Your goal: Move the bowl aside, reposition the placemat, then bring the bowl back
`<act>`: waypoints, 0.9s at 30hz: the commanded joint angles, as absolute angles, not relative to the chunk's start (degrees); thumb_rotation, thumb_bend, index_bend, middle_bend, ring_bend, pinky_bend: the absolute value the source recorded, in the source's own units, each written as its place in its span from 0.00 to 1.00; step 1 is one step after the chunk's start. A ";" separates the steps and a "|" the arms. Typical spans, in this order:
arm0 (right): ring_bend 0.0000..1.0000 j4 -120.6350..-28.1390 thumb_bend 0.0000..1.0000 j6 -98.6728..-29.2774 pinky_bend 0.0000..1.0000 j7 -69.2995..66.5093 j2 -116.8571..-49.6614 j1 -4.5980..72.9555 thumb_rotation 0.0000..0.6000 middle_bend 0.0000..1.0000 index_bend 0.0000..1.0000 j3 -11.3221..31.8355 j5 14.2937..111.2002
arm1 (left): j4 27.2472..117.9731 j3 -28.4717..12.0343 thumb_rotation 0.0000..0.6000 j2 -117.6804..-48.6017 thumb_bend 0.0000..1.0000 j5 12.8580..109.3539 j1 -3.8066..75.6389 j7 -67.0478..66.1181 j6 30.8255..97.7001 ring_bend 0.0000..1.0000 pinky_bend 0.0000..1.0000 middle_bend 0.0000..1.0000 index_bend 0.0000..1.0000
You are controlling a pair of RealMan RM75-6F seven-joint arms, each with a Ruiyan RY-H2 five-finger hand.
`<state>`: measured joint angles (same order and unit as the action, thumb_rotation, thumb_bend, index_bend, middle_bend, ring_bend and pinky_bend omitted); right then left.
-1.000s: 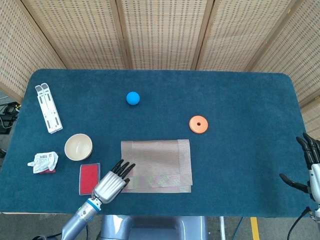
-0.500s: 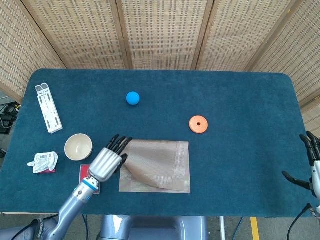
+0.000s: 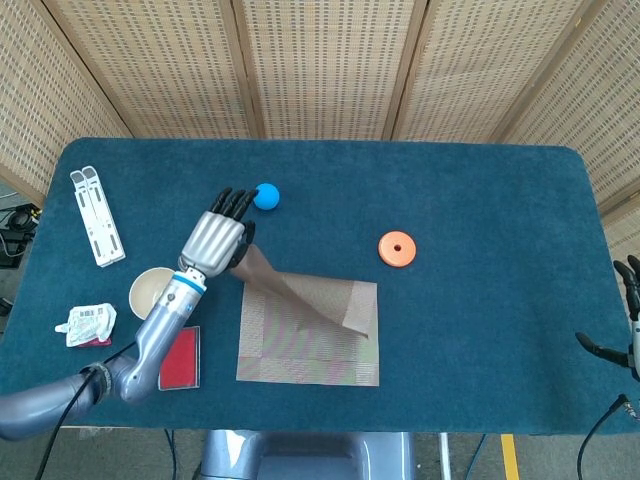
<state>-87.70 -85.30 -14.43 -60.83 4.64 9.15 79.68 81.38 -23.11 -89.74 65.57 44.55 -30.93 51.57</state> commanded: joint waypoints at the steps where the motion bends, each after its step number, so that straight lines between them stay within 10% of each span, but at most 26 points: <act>1: 0.00 -87.19 0.07 -84.71 0.00 -13.72 -61.26 4.91 1.00 0.00 0.04 9.55 78.80 | 72.75 -26.70 1.00 -92.36 0.51 59.64 50.21 -29.06 47.49 0.00 0.00 0.00 0.59; 9: 0.00 -86.28 0.07 -82.88 0.00 -11.72 -62.29 5.69 1.00 0.00 0.04 9.93 77.14 | 59.27 -25.72 1.00 -96.89 0.50 54.24 55.95 -30.02 44.29 0.00 0.00 0.00 0.52; 16: 0.00 -85.59 0.07 -81.65 0.00 -9.95 -63.24 6.26 1.00 0.00 0.03 9.89 76.48 | 53.22 -23.90 1.00 -98.41 0.17 53.07 56.44 -26.54 43.50 0.00 0.00 0.00 0.05; 27: 0.00 -85.20 0.07 -80.81 0.00 -8.39 -64.27 6.79 1.00 0.00 0.03 9.37 77.03 | 63.92 -19.47 1.00 -90.86 0.12 62.84 49.55 -16.00 51.64 0.00 0.00 0.00 0.01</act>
<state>-85.22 -80.82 -8.40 -64.24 6.77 9.39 77.00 61.40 -21.00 -92.84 60.55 51.51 -17.77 49.33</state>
